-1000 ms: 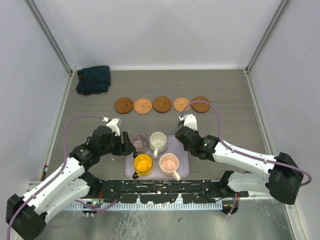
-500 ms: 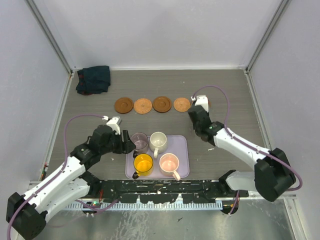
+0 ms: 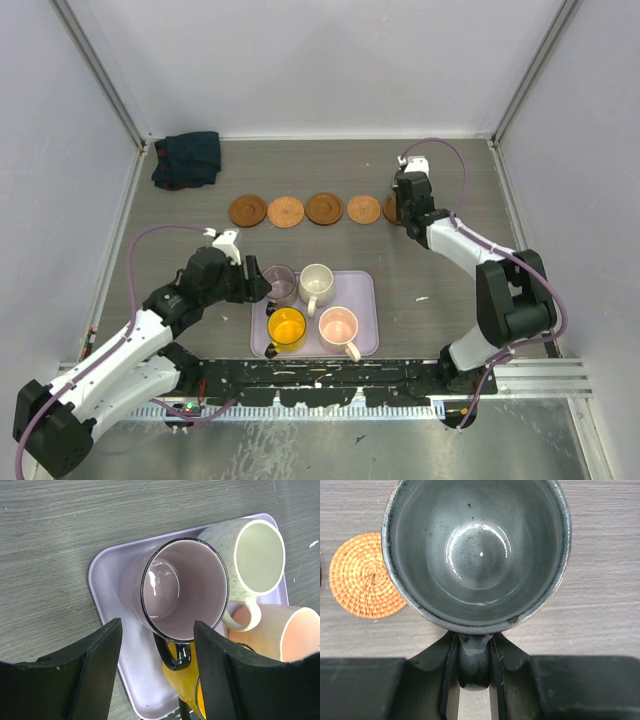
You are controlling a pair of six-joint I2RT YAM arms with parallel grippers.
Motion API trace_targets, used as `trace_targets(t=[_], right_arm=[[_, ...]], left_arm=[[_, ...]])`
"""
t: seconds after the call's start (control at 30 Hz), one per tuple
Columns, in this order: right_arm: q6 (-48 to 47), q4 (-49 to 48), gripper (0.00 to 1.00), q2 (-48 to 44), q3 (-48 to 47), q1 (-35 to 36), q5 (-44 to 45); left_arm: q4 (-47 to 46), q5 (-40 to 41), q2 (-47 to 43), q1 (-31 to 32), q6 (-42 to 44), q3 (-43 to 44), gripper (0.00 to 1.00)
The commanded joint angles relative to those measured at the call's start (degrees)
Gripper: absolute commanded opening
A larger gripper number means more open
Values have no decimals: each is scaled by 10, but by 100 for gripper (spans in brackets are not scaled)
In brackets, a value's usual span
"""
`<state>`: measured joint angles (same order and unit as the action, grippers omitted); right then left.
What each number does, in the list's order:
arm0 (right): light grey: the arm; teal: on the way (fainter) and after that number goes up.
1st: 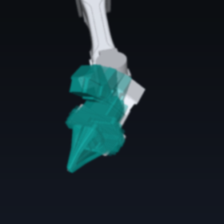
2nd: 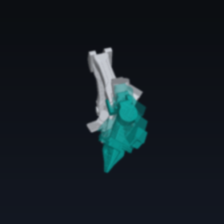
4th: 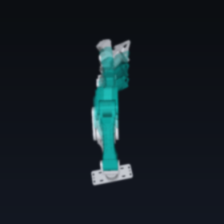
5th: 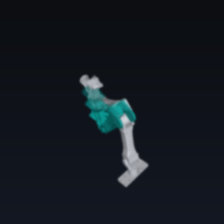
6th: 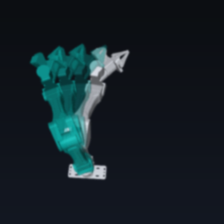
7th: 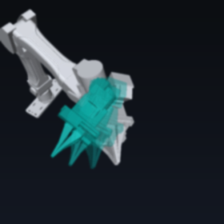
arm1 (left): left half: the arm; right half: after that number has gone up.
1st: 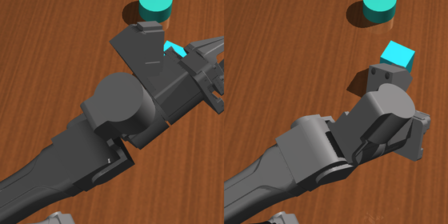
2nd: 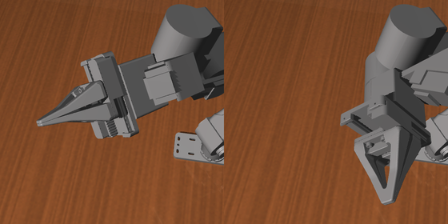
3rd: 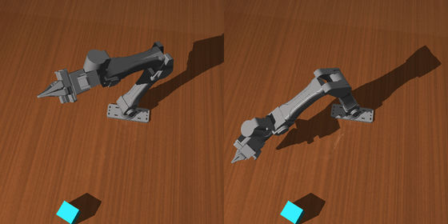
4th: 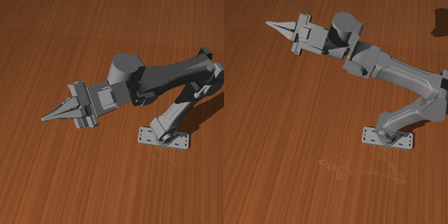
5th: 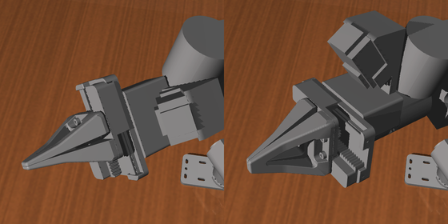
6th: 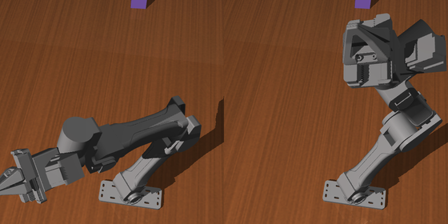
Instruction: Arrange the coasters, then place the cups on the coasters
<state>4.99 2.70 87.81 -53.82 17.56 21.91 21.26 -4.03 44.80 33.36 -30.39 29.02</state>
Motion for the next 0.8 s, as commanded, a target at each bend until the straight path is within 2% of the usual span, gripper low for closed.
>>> trace_targets(t=[0.0,0.43,0.77], right_arm=[[-18,-98,1,17,-58,-29,-30],[-14,-72,1,62,-84,-44,-70],[-19,-32,1,98,-114,-44,-65]], left_arm=[[-37,12,10,2,11,26,61],[-37,16,18,2,7,25,61],[-41,11,27,2,5,25,61]])
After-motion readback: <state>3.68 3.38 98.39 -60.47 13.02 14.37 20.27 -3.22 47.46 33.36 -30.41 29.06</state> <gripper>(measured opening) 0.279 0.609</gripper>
